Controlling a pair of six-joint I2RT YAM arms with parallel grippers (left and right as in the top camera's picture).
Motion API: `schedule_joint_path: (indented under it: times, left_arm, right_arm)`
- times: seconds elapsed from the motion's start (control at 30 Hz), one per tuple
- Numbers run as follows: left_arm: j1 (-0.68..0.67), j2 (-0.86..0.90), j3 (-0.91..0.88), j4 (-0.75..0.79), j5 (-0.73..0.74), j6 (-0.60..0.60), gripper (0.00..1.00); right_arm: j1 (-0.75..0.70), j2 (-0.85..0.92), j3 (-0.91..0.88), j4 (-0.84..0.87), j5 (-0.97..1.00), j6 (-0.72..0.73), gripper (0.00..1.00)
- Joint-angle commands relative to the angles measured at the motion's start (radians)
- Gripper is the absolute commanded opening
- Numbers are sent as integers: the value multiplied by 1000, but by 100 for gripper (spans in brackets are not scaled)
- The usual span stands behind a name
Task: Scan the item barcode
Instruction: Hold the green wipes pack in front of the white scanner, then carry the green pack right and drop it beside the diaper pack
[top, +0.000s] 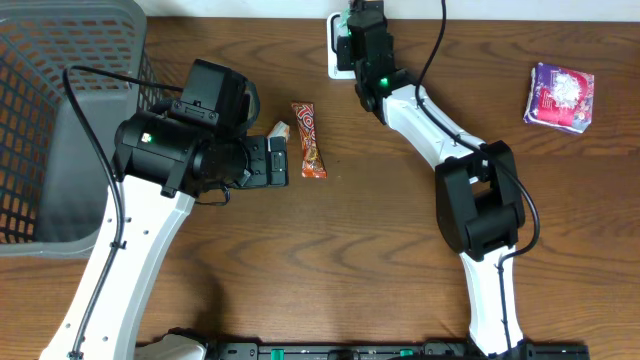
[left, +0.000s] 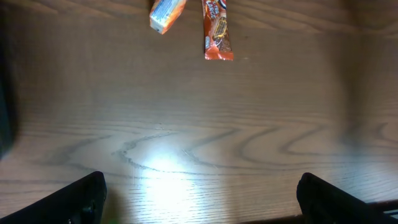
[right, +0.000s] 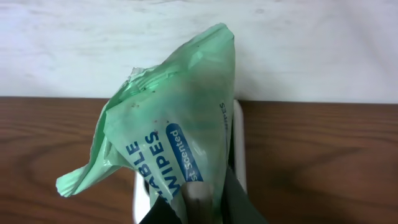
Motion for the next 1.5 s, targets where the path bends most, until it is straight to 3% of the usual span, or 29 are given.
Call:
schedule_joint_path:
  times: [0.0,0.27,0.73,1.03,1.23,1.47]
  left_arm:
    - [3,-3,4,-3,5,6,98]
    - [3,-3,4,-3,5,6,98]
    - [3,-3,4,-3,5,6,98]
    - [3,-3,4,-3,5,6,98]
    - [3,-3,4,-3,5,6,98]
    - [3,-3,4,-3,5,6,98]
  right_arm:
    - [2,-41,63,-30,-31,28,1]
    - [-21,-64,263,-264,-32,32,1]
    - [-25,87,241,-273,-30,32,1]
    - [-70,-58,241,-314,75,2,1]
    - [-157,-98,241,-500,105,-189,1]
    - [-332,-40,238,-766,145,-206,1]
